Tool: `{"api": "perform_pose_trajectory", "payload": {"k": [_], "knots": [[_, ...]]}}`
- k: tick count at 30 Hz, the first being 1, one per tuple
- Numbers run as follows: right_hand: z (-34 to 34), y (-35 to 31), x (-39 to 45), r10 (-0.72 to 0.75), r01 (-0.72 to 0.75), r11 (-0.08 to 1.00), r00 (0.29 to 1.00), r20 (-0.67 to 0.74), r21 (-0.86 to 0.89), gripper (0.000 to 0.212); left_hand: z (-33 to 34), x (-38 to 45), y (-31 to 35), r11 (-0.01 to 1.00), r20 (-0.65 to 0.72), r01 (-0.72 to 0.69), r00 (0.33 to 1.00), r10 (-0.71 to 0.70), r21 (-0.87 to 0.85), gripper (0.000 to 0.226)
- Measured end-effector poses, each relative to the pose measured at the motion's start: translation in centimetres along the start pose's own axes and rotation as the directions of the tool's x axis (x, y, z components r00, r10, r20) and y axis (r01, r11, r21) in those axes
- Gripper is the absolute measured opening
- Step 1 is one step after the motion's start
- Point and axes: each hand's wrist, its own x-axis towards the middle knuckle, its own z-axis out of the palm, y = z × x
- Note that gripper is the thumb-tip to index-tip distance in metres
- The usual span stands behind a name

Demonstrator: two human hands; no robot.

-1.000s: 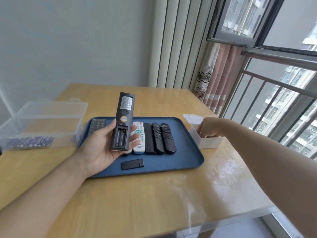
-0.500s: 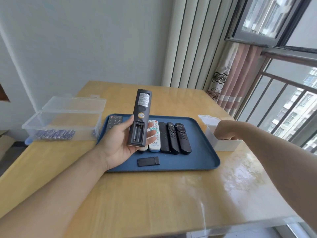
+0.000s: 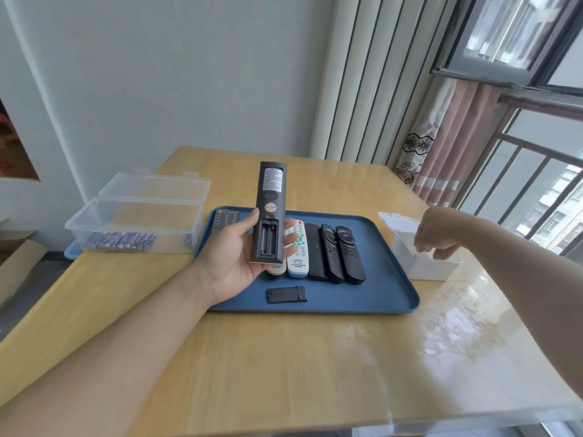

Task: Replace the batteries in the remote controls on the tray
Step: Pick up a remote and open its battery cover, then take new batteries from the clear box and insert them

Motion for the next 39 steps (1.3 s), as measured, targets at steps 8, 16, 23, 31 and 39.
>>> {"api": "perform_pose_trajectory", "payload": {"k": [8, 16, 23, 31, 39], "knots": [[-1.1, -10.0, -7.0, -0.462, 0.516, 0.816, 0.853, -0.243, 0.261, 0.024, -1.0, 0.5, -0.6, 0.742, -0.114, -0.280, 0.895, 0.432, 0.609, 0.028], [4.7, -17.5, -6.3, -0.524, 0.424, 0.497, 0.842, -0.128, 0.757, 0.061, -1.2, 0.2, 0.2, 0.708, -0.032, -0.182, 0.960, 0.277, 0.682, 0.023], [5.5, -19.2, -5.5, -0.586, 0.254, 0.275, 0.809, -0.048, 0.928, 0.046, -2.5, 0.9, 1.1, 0.360, -0.074, -0.110, 0.885, 0.460, 0.926, 0.032], [6.6, -20.6, -4.9, -0.539, 0.390, 0.530, 0.840, -0.055, 0.753, 0.049, -3.7, 1.3, 2.4, 0.283, -0.047, -0.206, 0.727, 0.685, 0.937, 0.027], [5.9, -21.7, -4.1, -0.668, 0.659, 0.724, 0.743, -0.031, 0.202, 0.058, -4.5, 1.3, 3.6, 0.293, -0.087, -0.322, 0.527, 0.845, 0.900, 0.021]]}}
